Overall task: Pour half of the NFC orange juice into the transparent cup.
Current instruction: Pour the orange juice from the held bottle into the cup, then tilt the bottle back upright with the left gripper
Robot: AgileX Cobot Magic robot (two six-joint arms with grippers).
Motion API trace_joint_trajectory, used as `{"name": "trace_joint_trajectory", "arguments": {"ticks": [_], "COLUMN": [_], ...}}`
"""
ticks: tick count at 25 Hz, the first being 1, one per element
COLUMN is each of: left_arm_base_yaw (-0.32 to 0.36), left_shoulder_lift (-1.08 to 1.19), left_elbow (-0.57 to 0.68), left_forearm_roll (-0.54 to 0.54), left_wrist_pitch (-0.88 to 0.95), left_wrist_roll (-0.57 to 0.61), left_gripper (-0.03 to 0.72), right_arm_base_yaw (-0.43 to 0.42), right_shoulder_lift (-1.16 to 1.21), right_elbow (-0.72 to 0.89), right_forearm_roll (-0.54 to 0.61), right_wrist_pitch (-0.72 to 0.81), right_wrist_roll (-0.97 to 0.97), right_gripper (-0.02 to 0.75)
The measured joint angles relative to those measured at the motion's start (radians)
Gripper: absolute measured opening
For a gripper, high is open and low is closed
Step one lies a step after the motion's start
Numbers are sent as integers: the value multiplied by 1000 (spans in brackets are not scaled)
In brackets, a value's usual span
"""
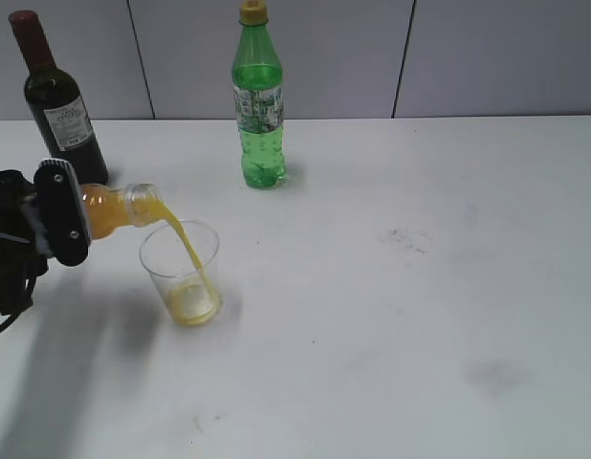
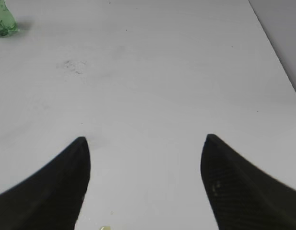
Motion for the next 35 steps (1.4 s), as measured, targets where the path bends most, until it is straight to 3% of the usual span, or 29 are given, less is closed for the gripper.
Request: {"name": "trace_joint_trajectory", "arguments": {"ticks": [35], "left_arm_base_yaw": [-1], "left_shoulder_lift": [0], "left_elbow": [0], "left_forearm_roll": [-15], "left_wrist_pitch": [-97], "left_wrist_roll": [126], "left_gripper": [473], "right_arm_base_yaw": [0], "right_shoulder_lift": [0], "right_elbow": [0], "right_forearm_roll": [0], "right_wrist_pitch": [0], "right_wrist_roll": [0], "right_gripper": [552]}}
